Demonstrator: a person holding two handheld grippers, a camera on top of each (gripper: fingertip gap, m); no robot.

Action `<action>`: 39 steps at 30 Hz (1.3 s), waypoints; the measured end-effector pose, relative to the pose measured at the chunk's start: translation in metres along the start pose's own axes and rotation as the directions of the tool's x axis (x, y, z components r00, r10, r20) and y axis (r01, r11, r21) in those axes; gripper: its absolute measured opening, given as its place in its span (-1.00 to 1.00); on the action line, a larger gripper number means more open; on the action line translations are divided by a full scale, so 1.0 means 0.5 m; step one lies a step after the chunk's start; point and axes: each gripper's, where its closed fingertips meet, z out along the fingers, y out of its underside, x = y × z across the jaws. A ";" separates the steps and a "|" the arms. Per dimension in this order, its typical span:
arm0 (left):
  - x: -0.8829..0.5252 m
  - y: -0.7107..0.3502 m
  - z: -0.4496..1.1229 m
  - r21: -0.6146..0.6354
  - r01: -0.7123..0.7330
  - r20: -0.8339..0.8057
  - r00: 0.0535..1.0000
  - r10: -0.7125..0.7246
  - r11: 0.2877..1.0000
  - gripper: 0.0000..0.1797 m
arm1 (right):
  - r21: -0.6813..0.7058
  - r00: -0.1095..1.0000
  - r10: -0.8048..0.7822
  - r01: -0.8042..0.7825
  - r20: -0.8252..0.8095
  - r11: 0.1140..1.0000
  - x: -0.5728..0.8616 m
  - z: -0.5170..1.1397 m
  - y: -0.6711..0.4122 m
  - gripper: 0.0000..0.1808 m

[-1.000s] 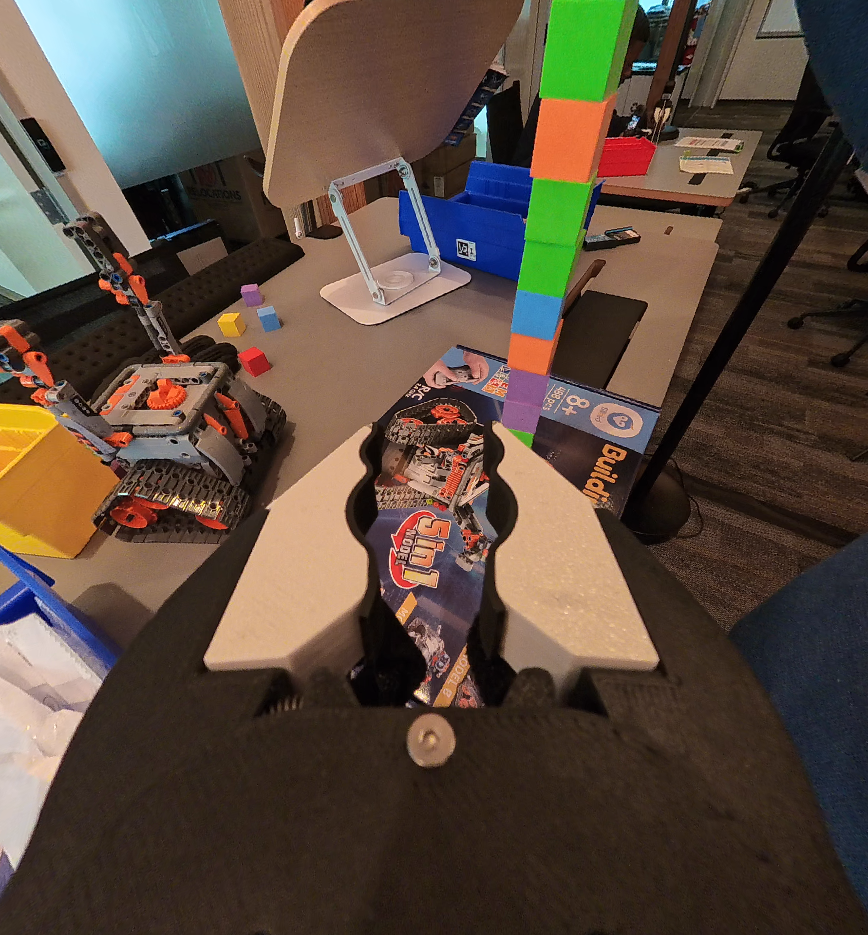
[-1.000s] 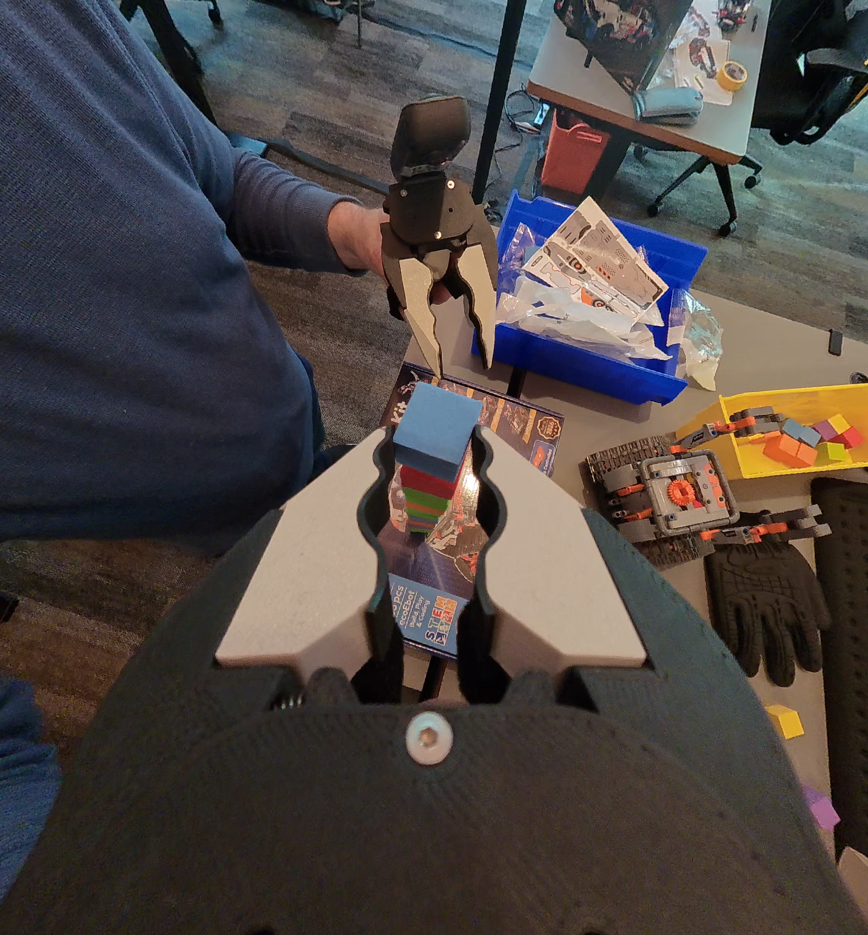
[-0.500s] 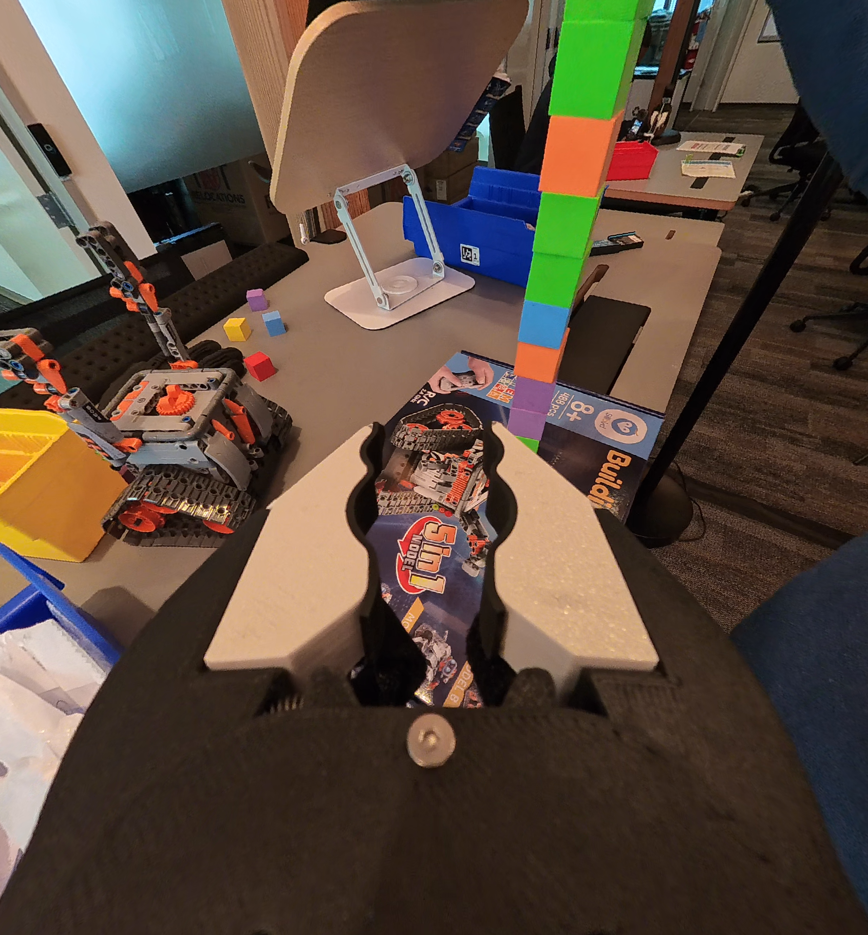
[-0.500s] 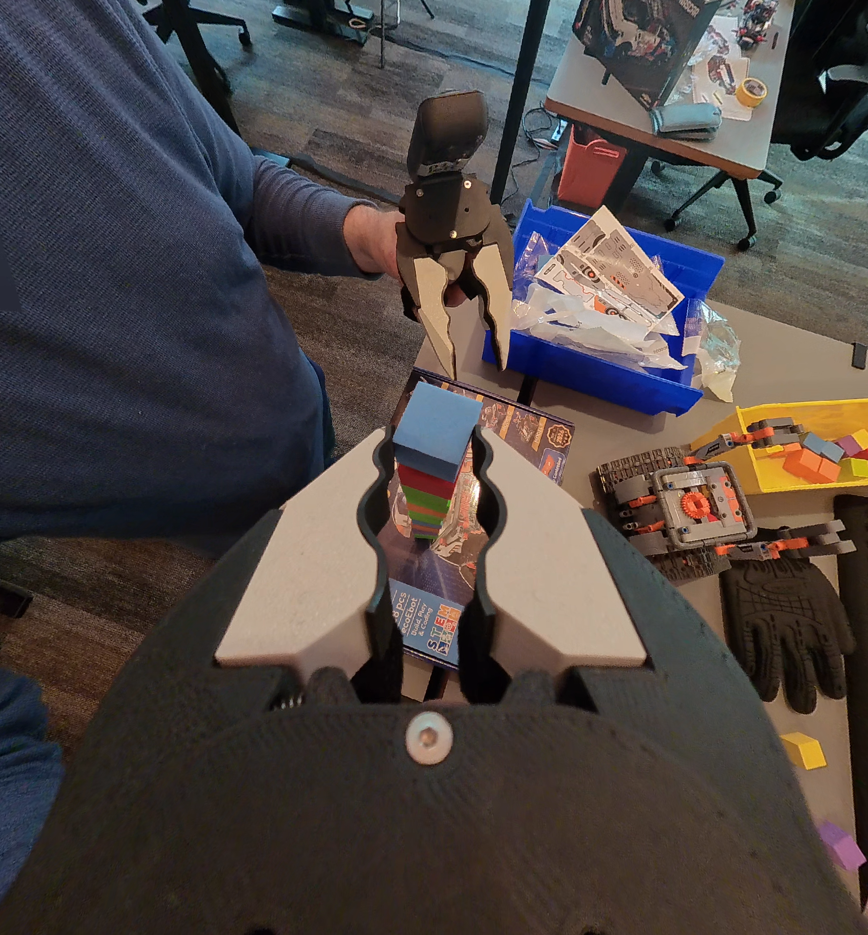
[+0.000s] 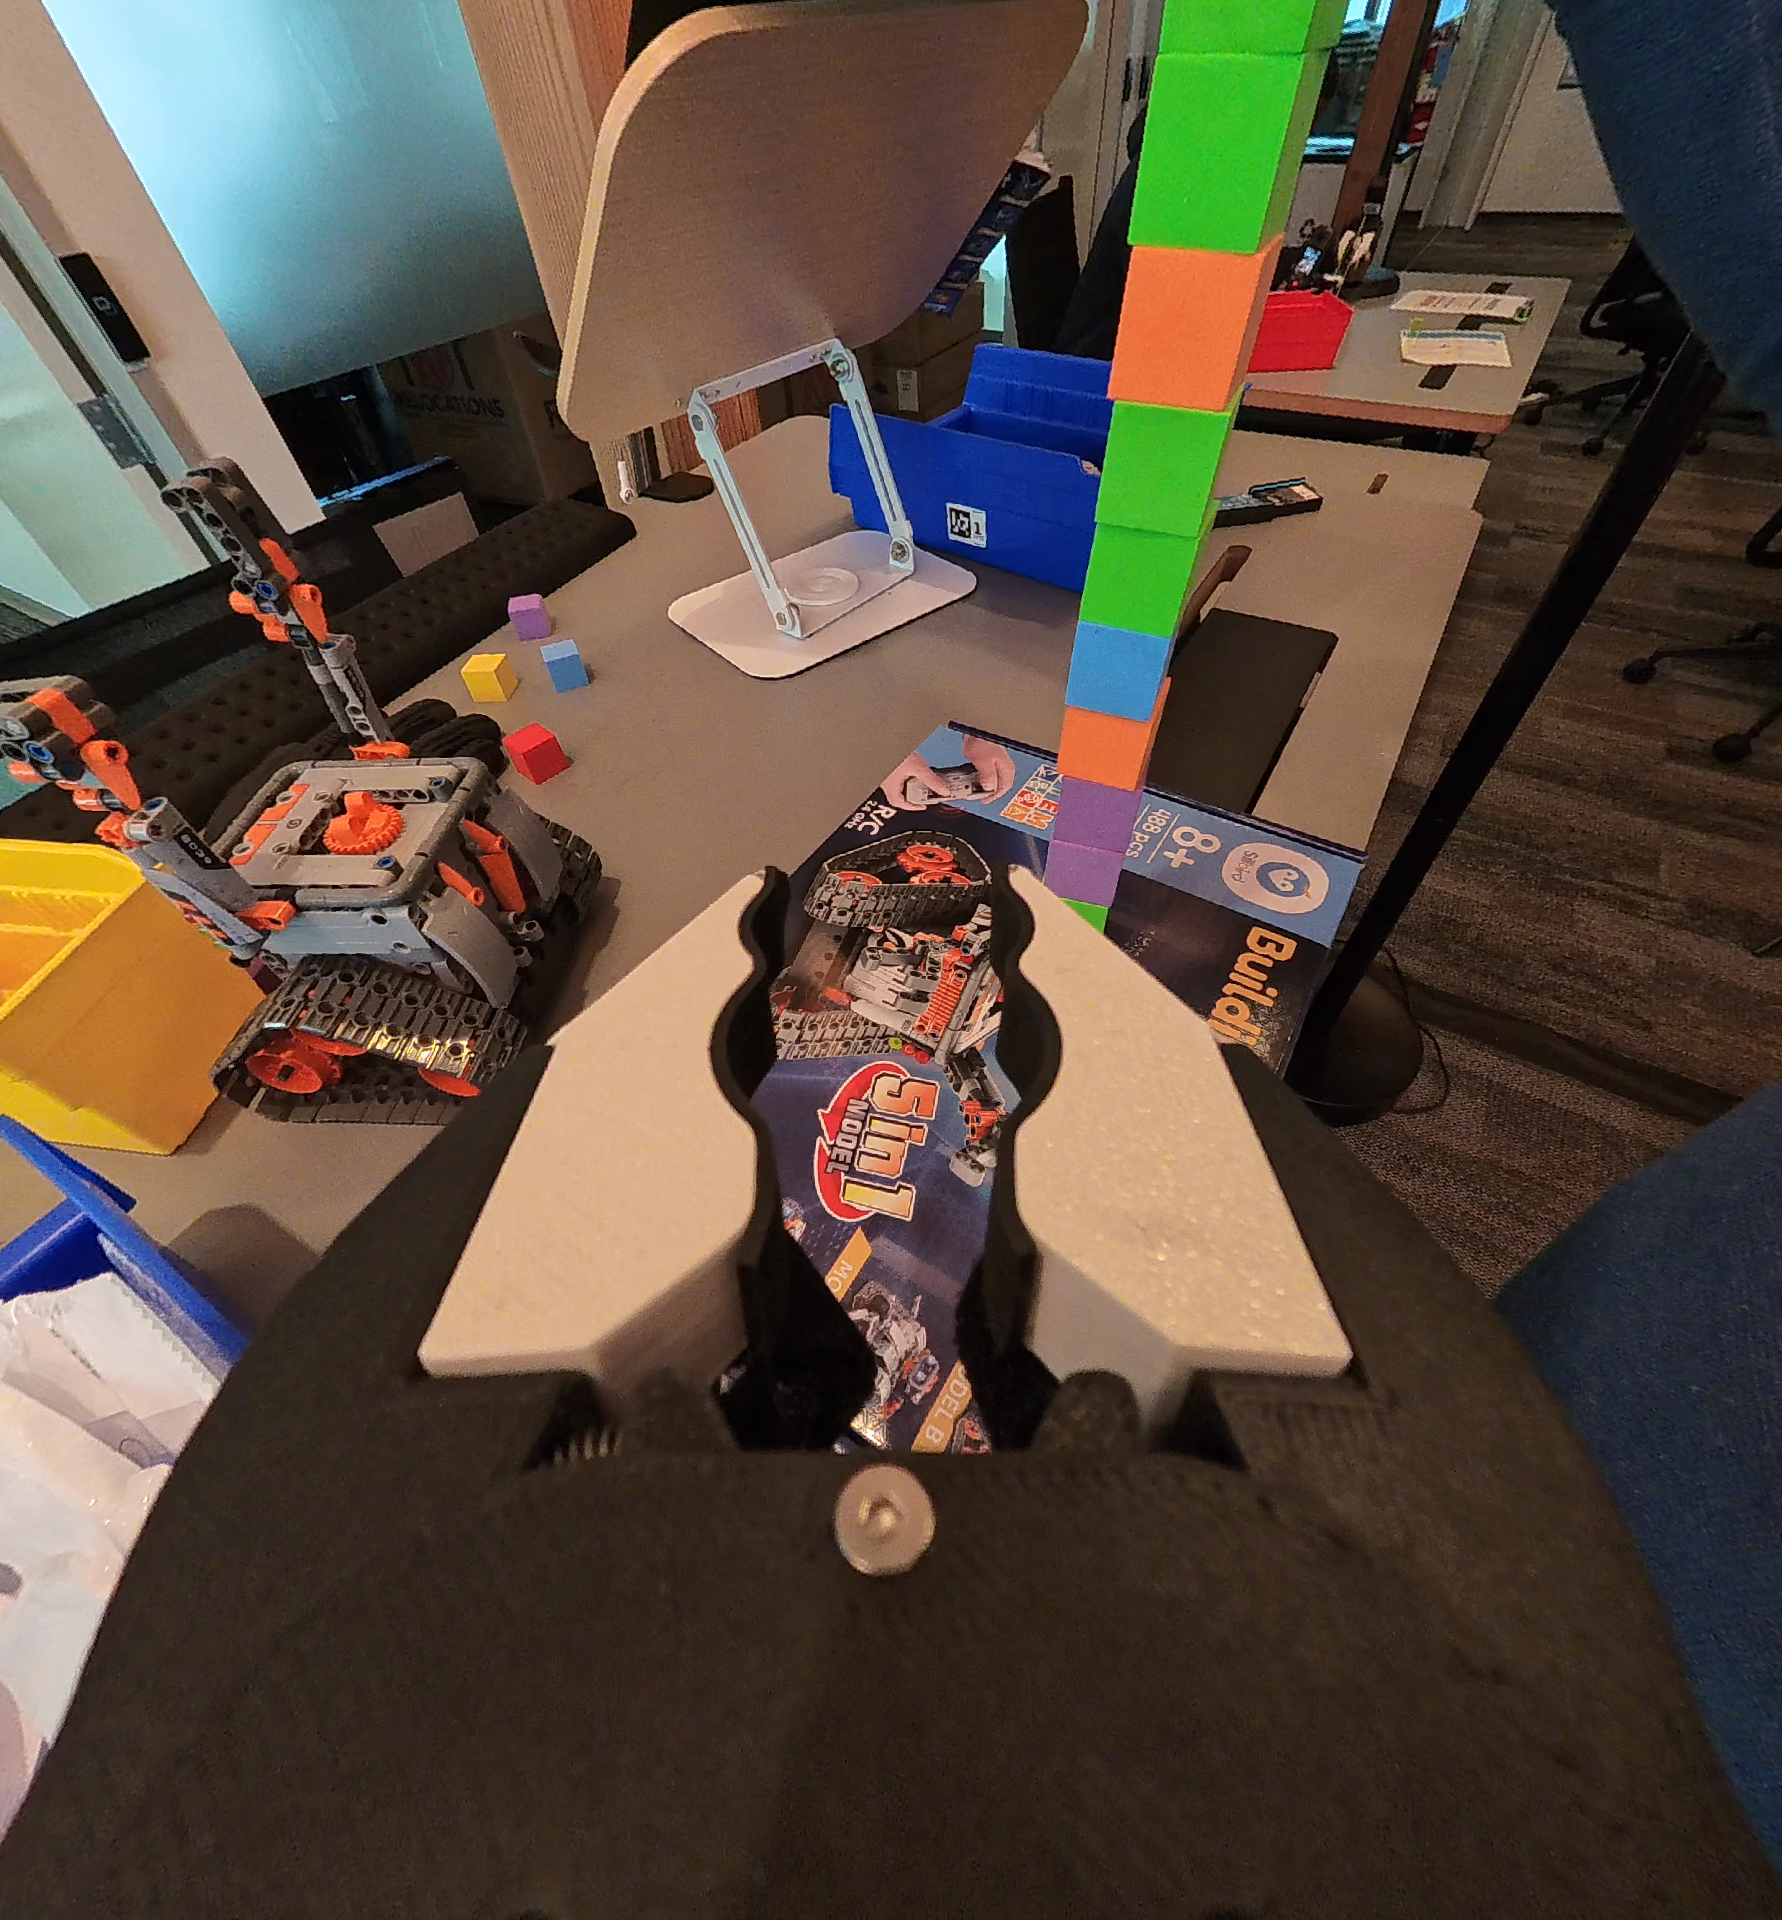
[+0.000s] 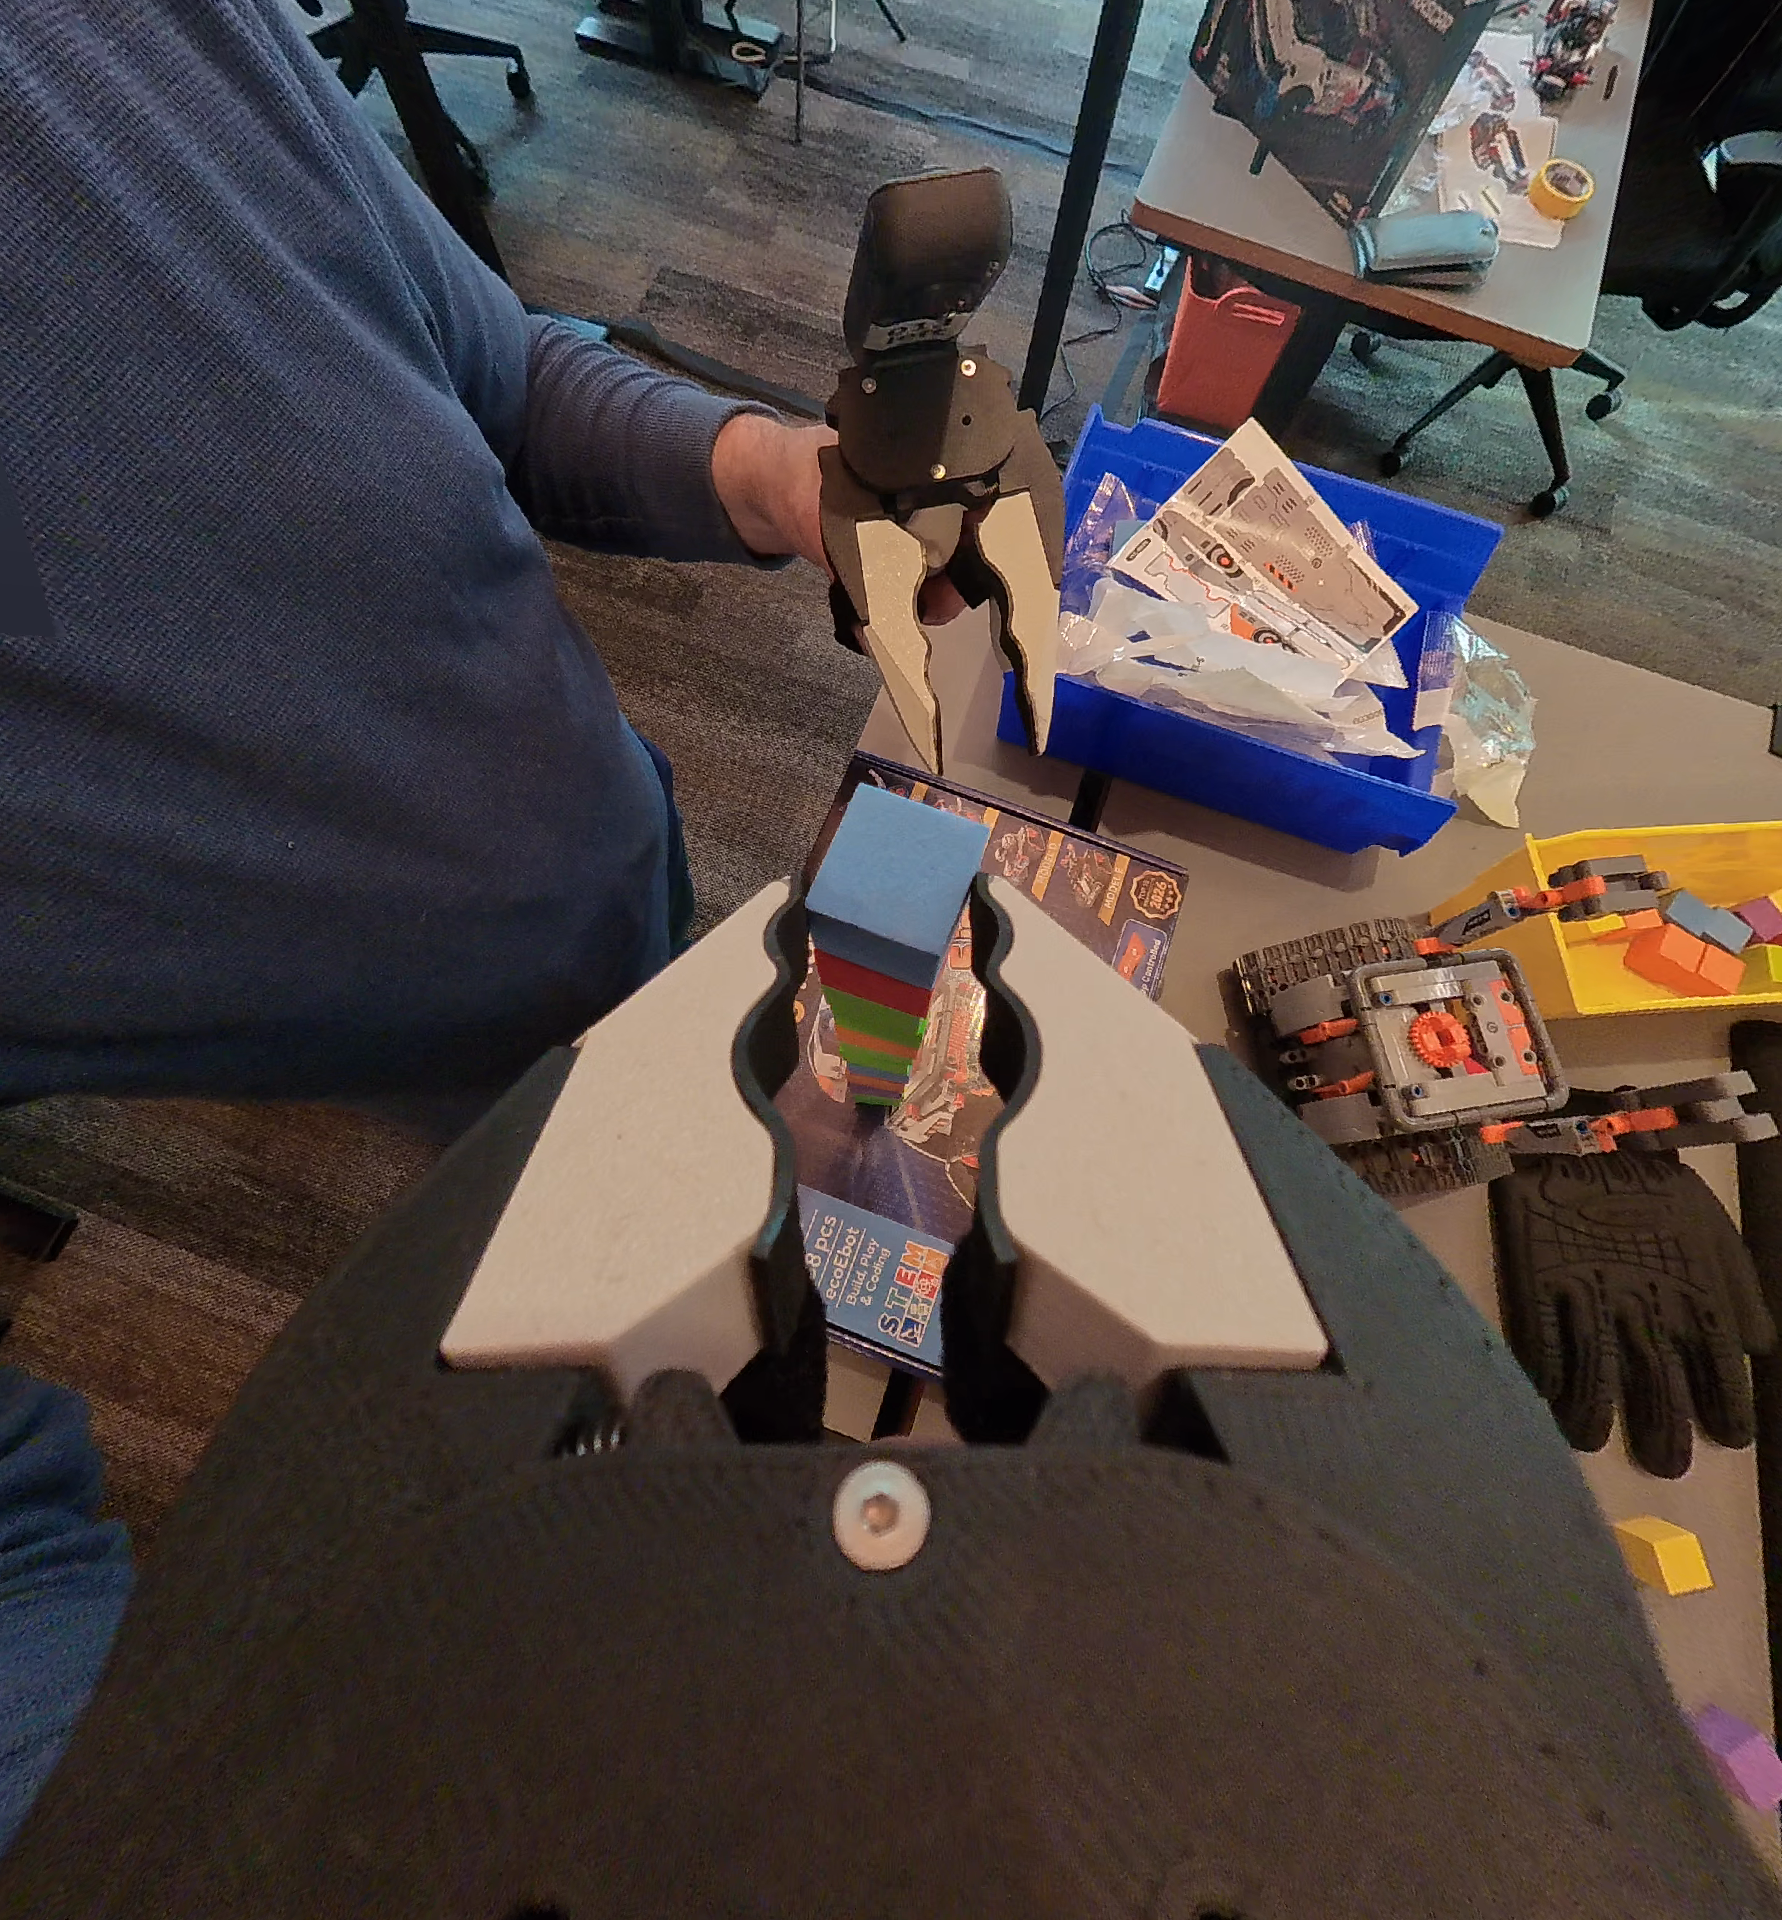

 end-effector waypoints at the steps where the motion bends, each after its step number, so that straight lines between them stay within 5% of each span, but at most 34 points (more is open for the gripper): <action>1: 0.000 0.000 0.000 0.000 0.000 -0.001 1.000 0.000 1.000 -0.58 | -0.001 1.000 0.001 -0.001 0.000 1.000 0.000 0.001 0.000 -0.67; 15: 0.006 -0.021 -0.015 0.027 -0.018 0.007 1.000 0.018 0.999 -0.58 | 0.145 0.994 -0.054 0.068 -0.097 0.987 -0.006 -0.052 -0.068 -0.52; 22: 0.016 -0.028 -0.020 0.040 -0.028 0.001 1.000 0.028 0.999 -0.58 | 0.197 0.910 -0.188 0.275 -0.370 0.941 -0.063 -0.106 -0.140 -0.70; 26: 0.024 -0.018 -0.022 0.026 -0.039 -0.001 0.999 0.039 0.999 -0.58 | 0.098 0.782 -0.254 0.372 -0.569 0.923 -0.138 -0.088 -0.127 -0.80; 32: 0.028 0.018 -0.026 0.010 -0.002 -0.011 1.000 0.002 1.000 -0.58 | -0.006 0.738 -0.131 0.169 -0.662 0.986 -0.147 0.030 0.087 -0.66; 39: 0.024 0.050 -0.019 -0.012 0.038 0.000 0.999 -0.038 0.999 -0.58 | 0.148 0.600 0.218 -0.165 -0.770 0.975 0.076 0.054 0.385 -0.58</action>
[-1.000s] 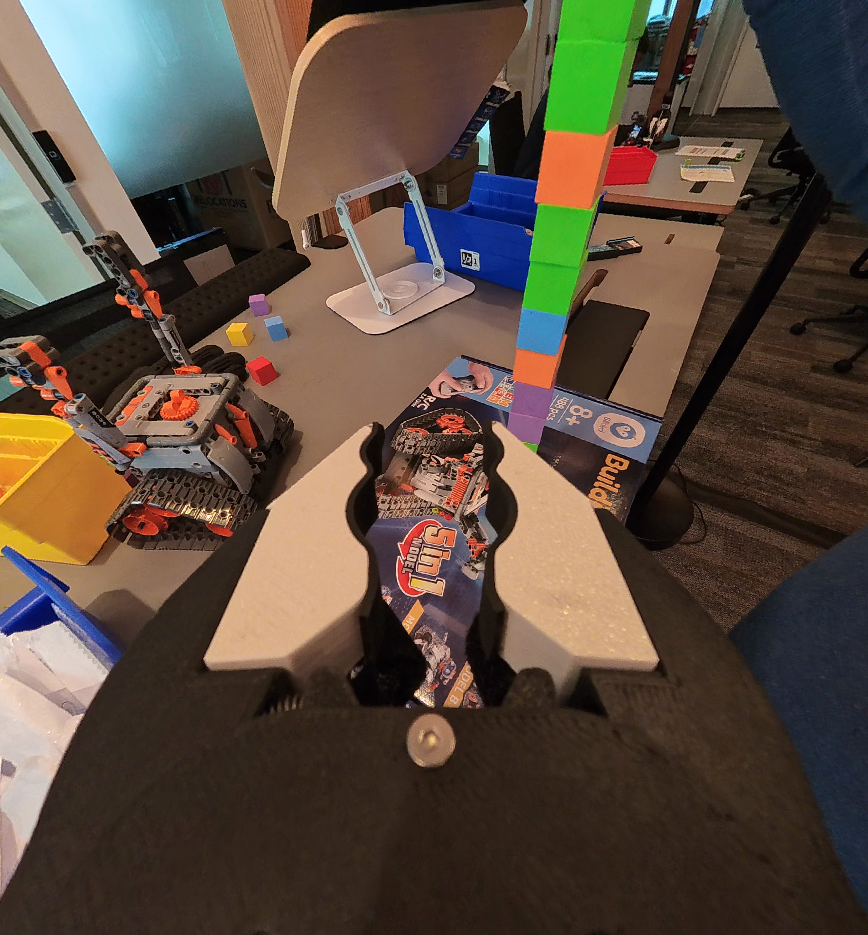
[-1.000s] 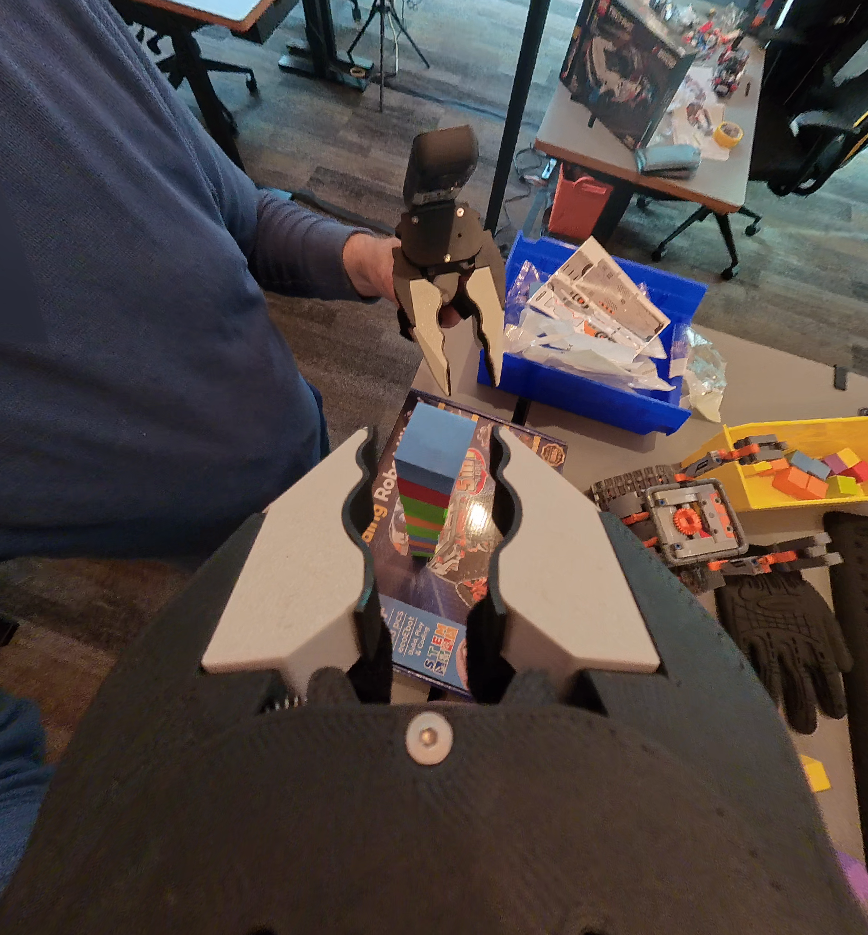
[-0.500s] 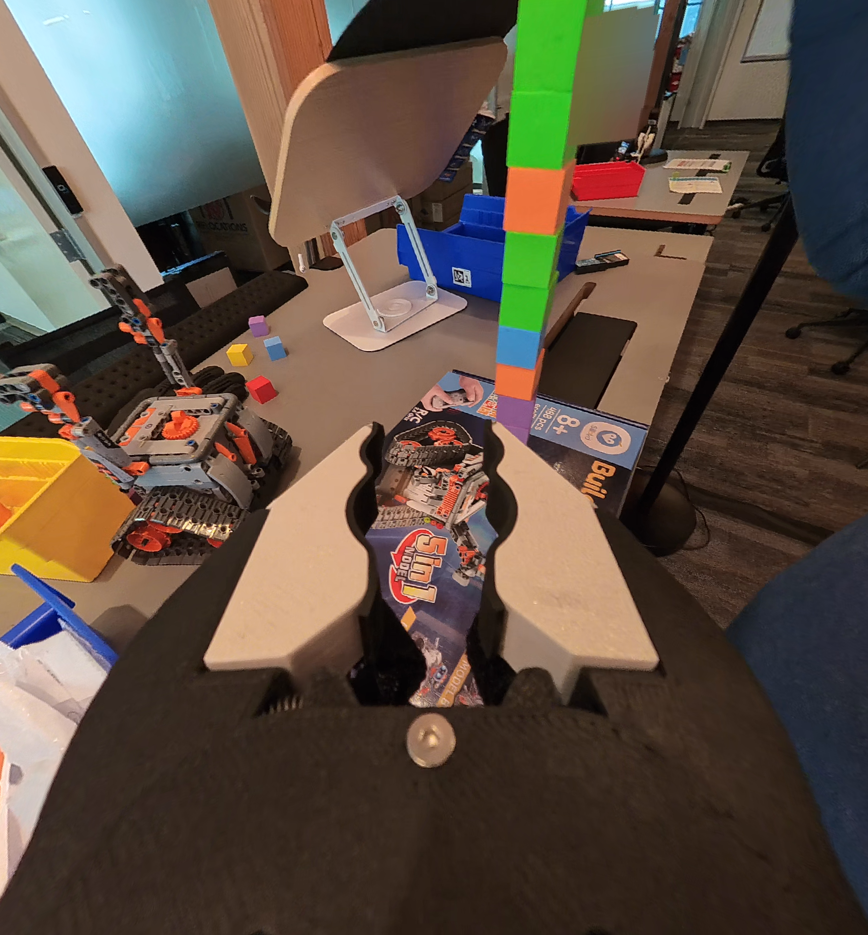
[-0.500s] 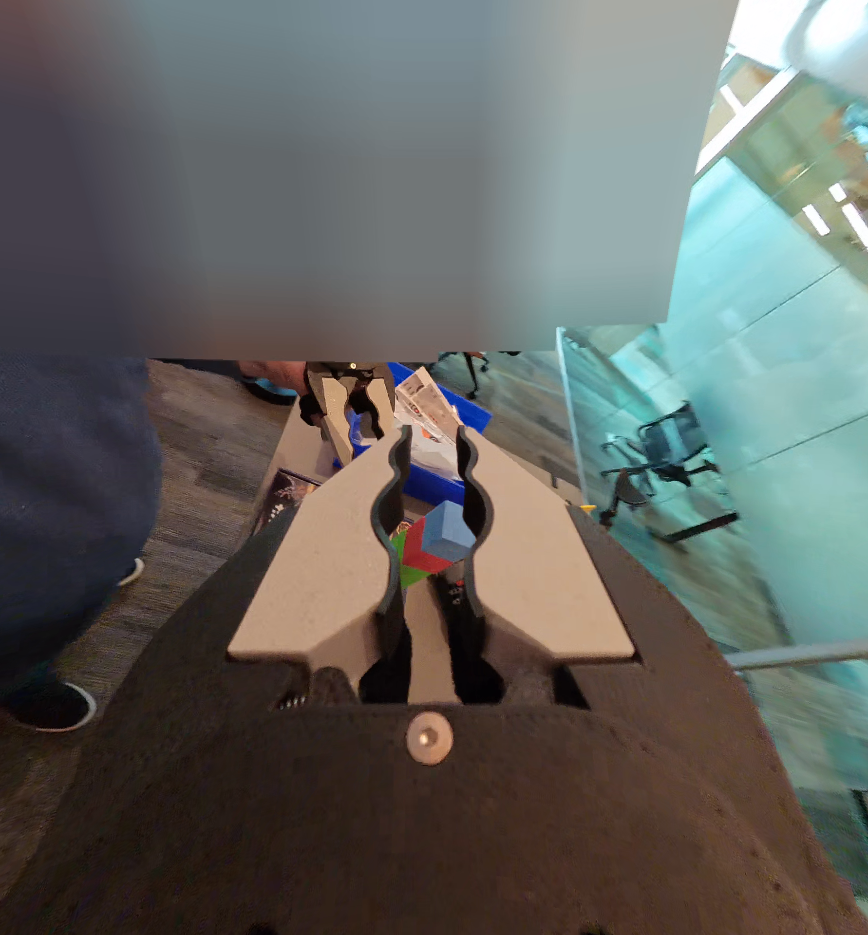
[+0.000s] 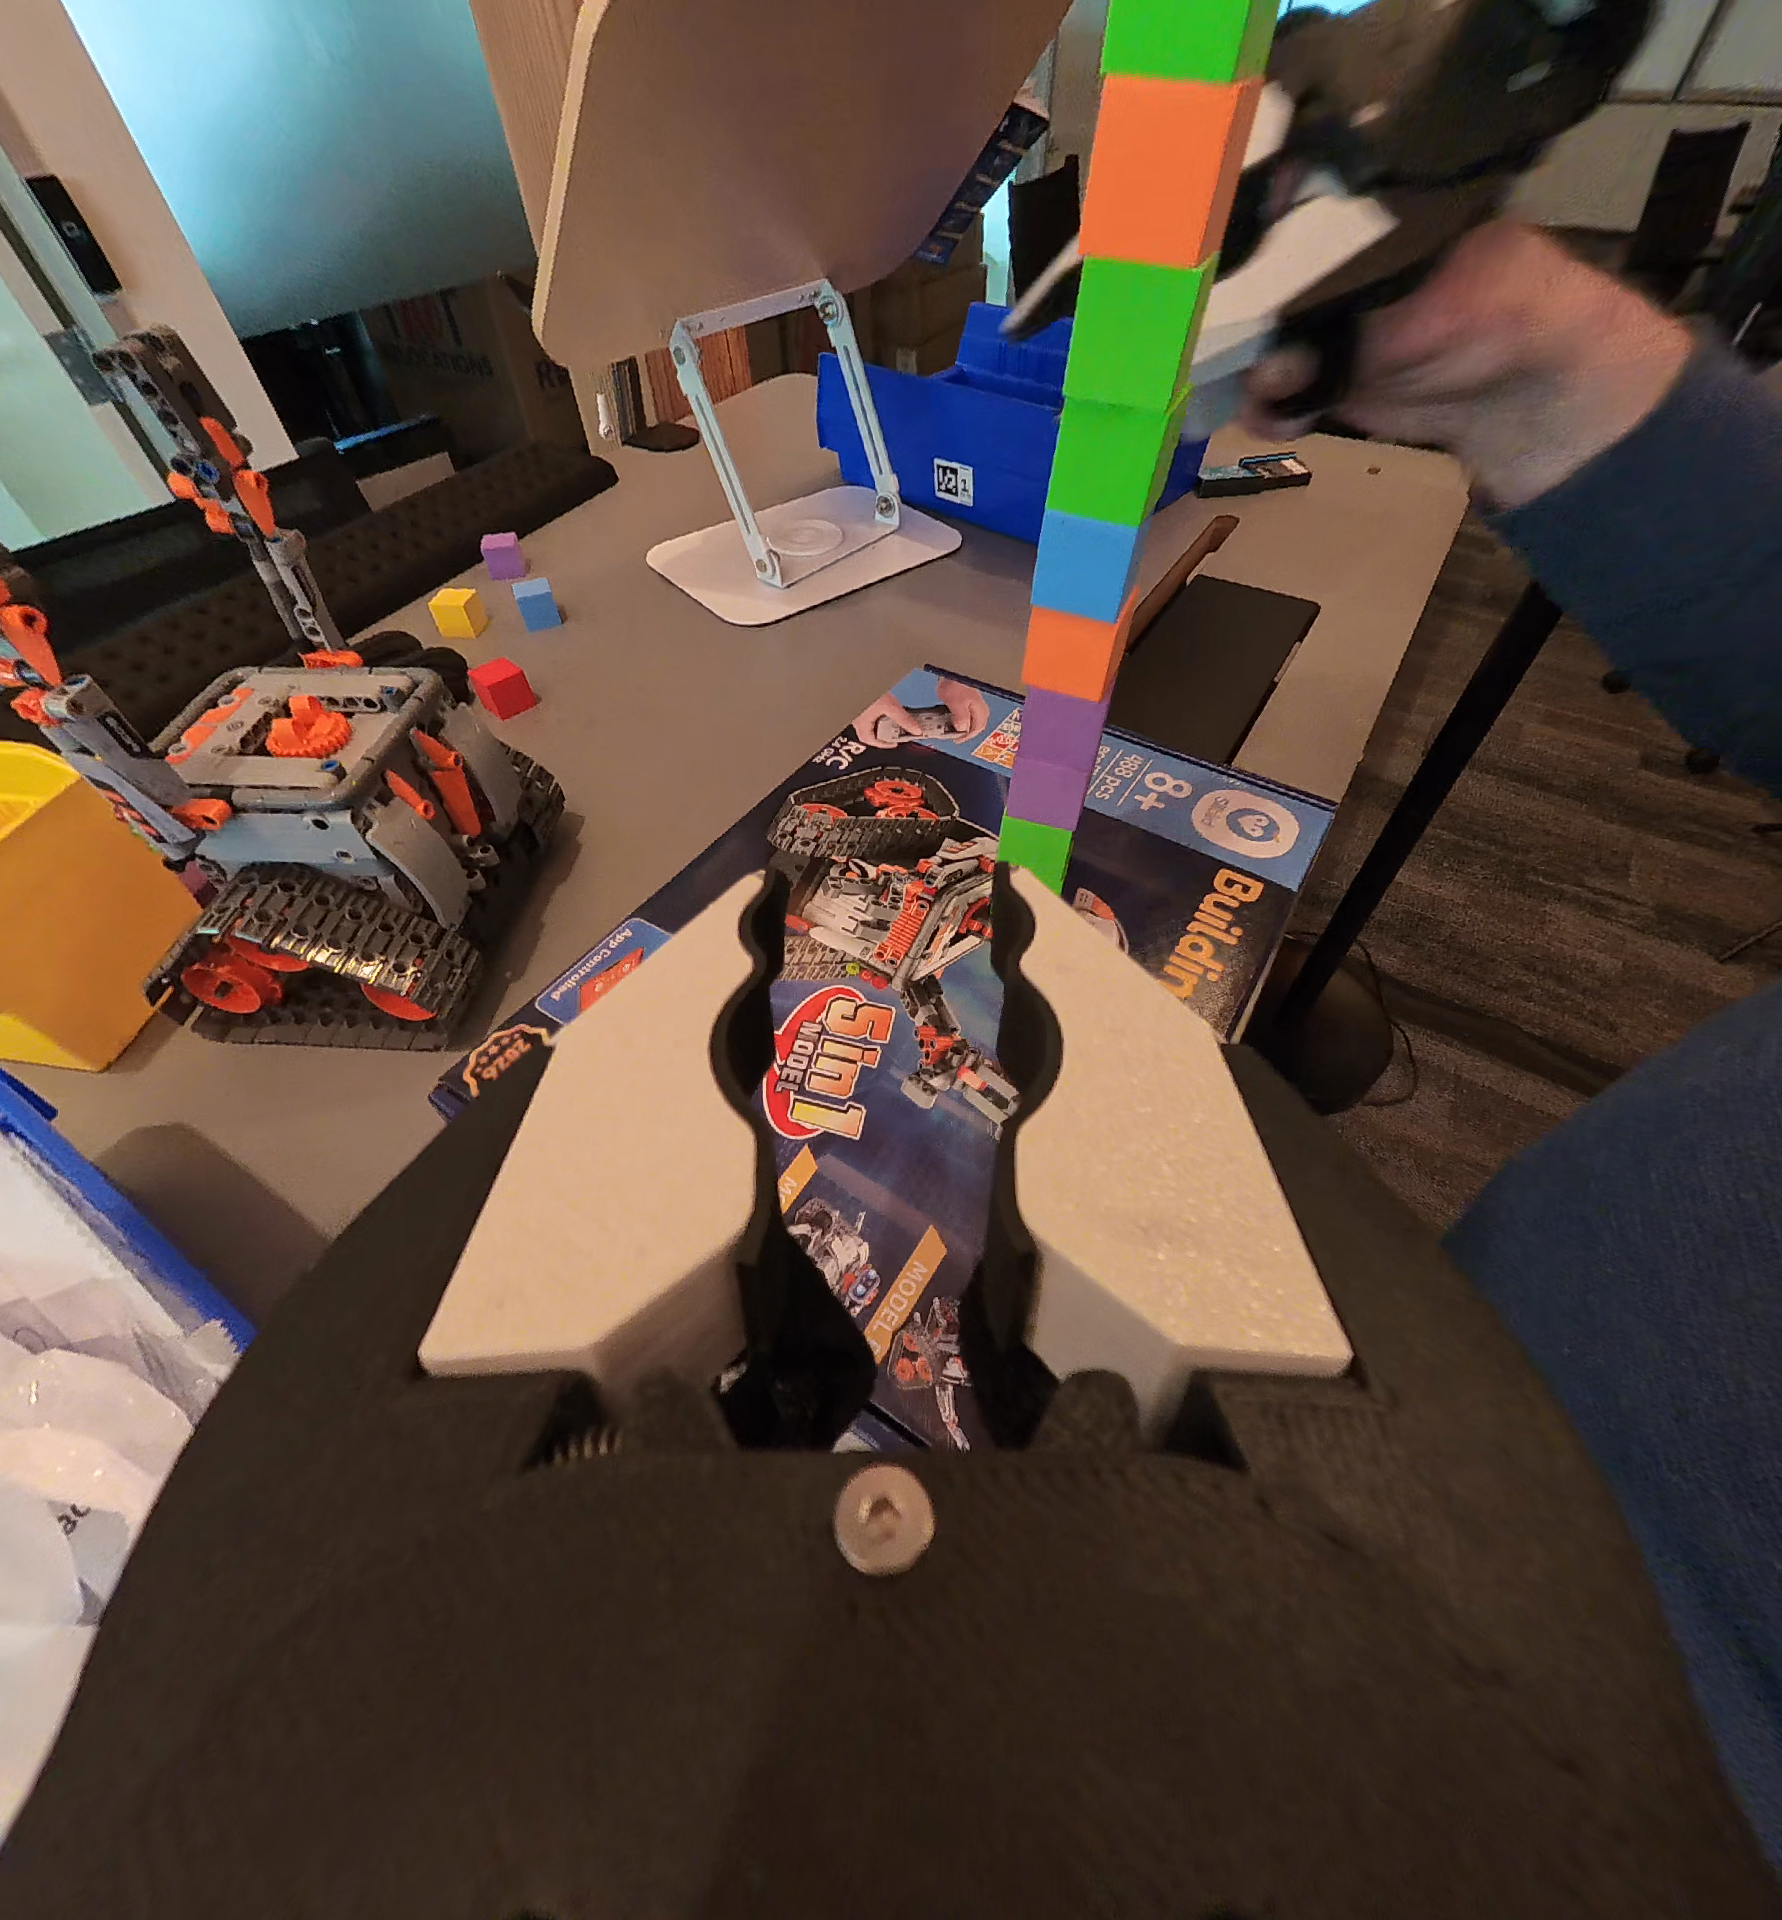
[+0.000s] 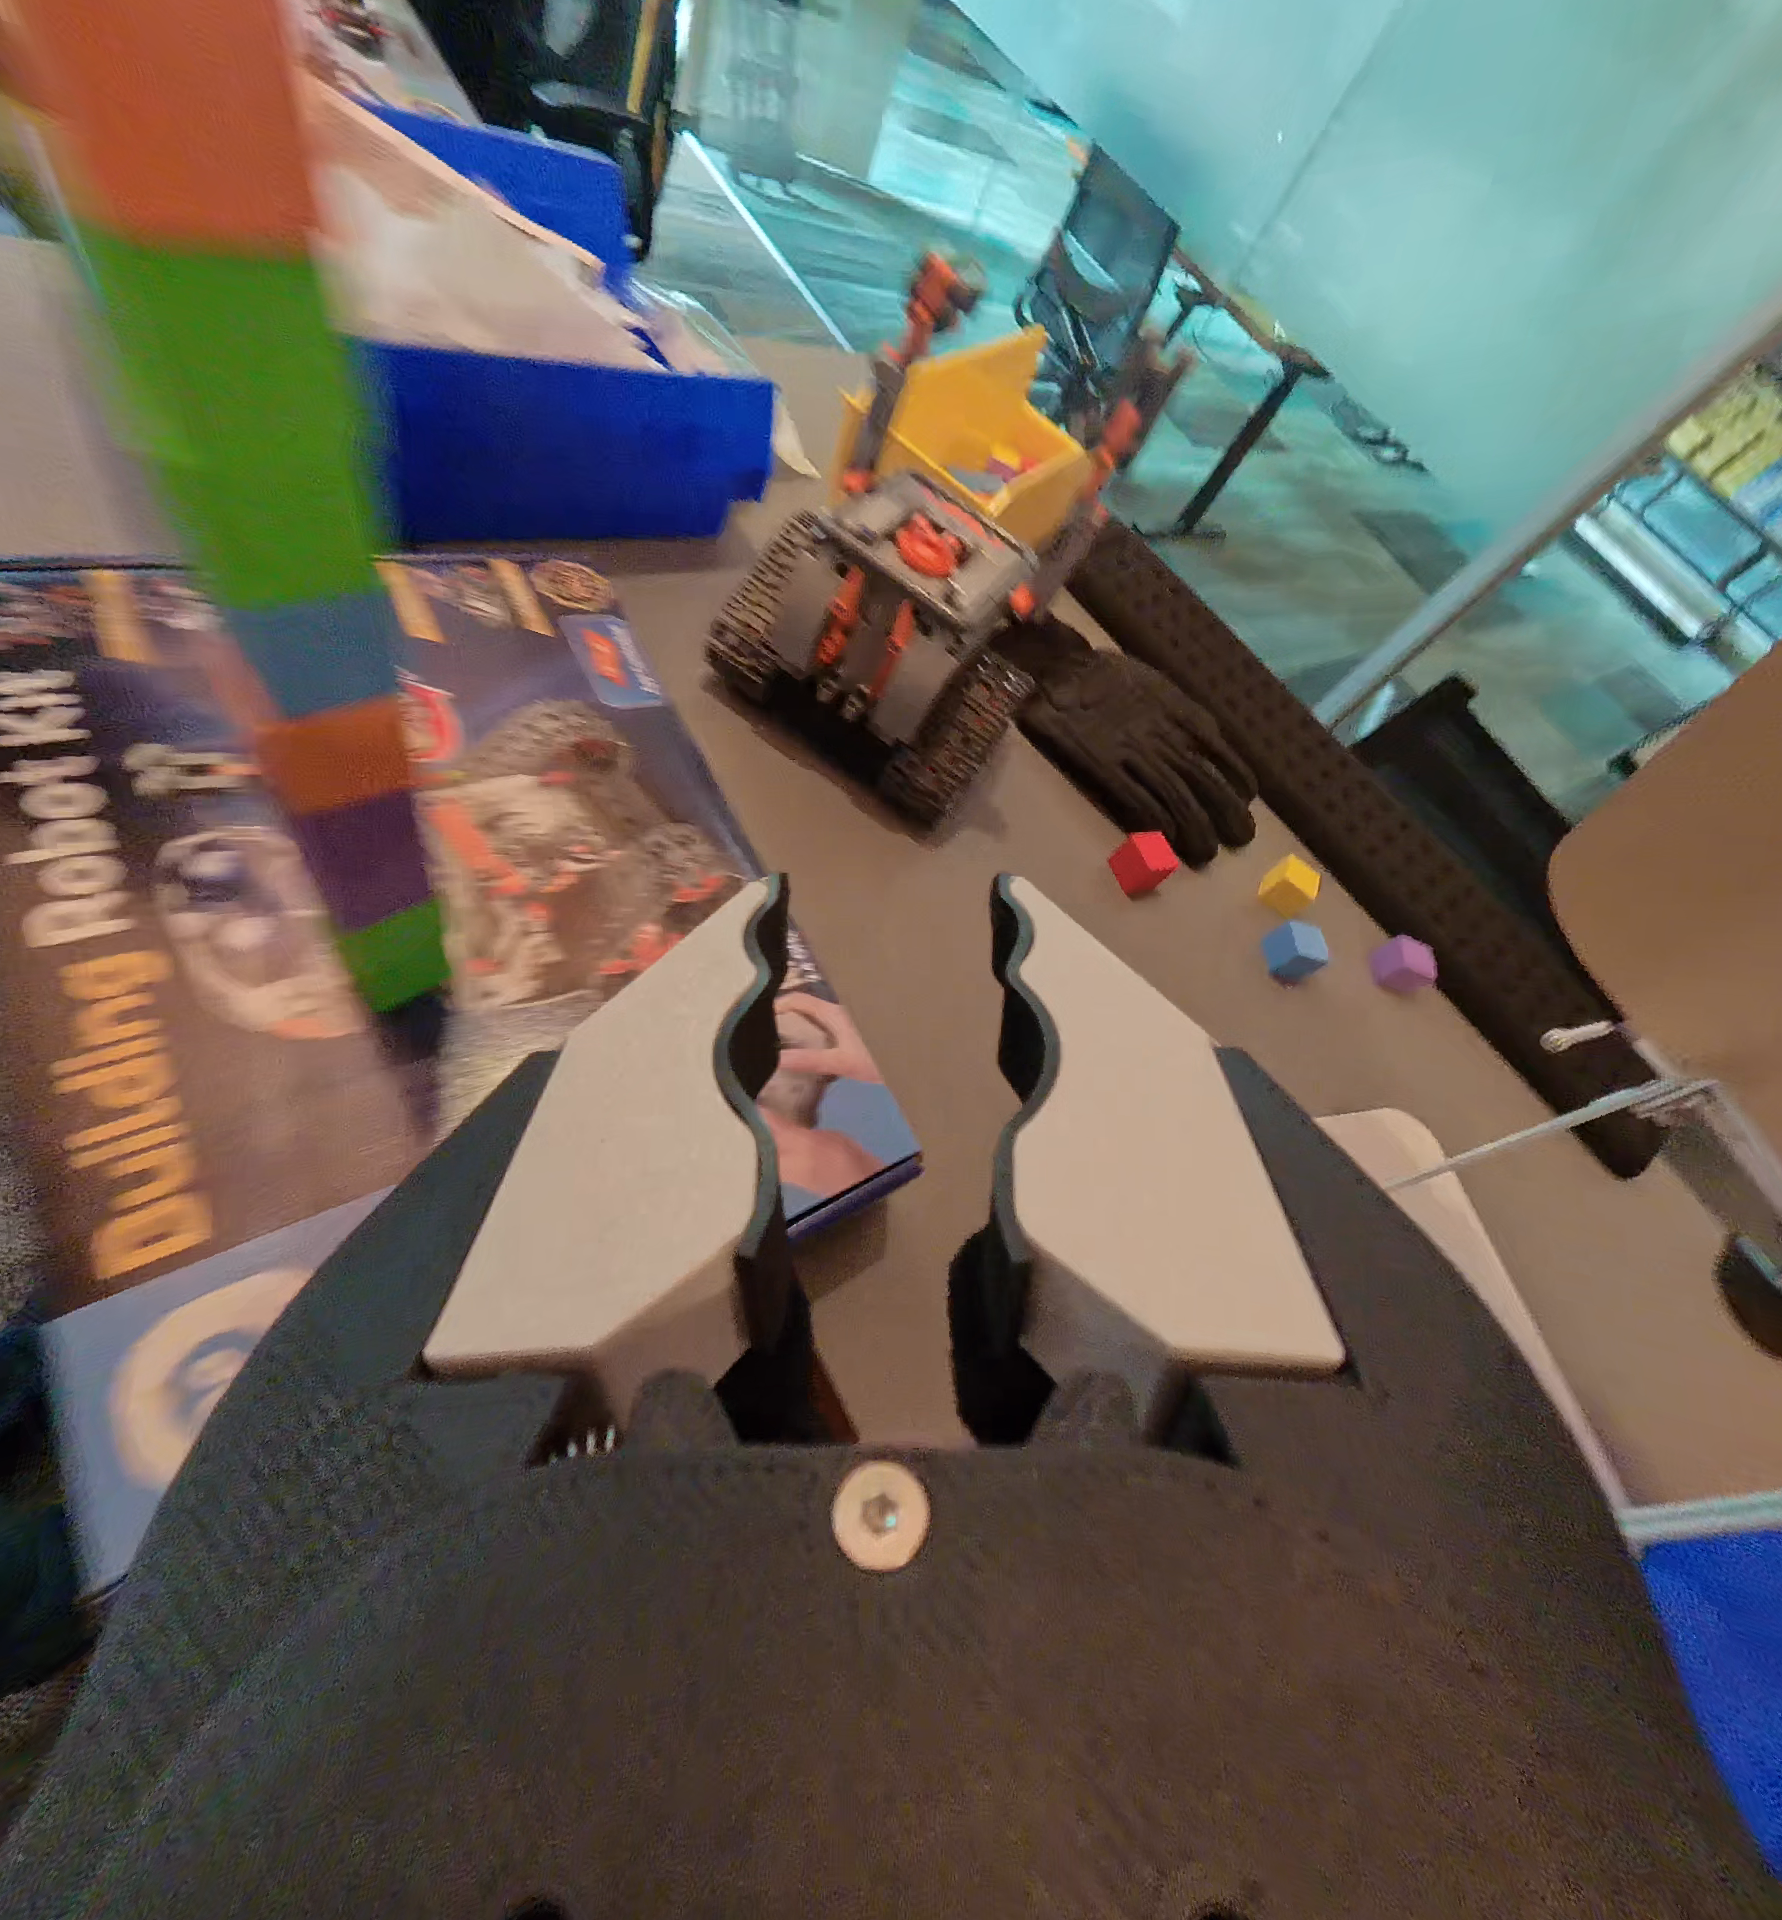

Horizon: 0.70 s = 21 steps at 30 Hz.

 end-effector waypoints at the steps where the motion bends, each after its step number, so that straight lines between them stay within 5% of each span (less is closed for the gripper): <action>1: 0.000 0.003 0.001 -0.003 0.001 0.005 1.000 -0.001 1.000 -0.58 | -0.015 0.999 0.036 -0.037 -0.008 0.999 0.030 0.041 0.028 -0.51; 8: -0.002 0.015 -0.008 -0.009 0.023 0.066 0.998 -0.023 1.000 -0.58 | -0.145 0.961 0.217 -0.242 -0.170 0.959 0.282 0.330 0.202 -0.27; 21: -0.023 0.060 -0.070 -0.052 0.070 0.229 0.972 -0.056 0.996 -0.61 | -0.252 0.855 0.330 -0.449 -0.400 0.857 0.513 0.559 0.385 -0.45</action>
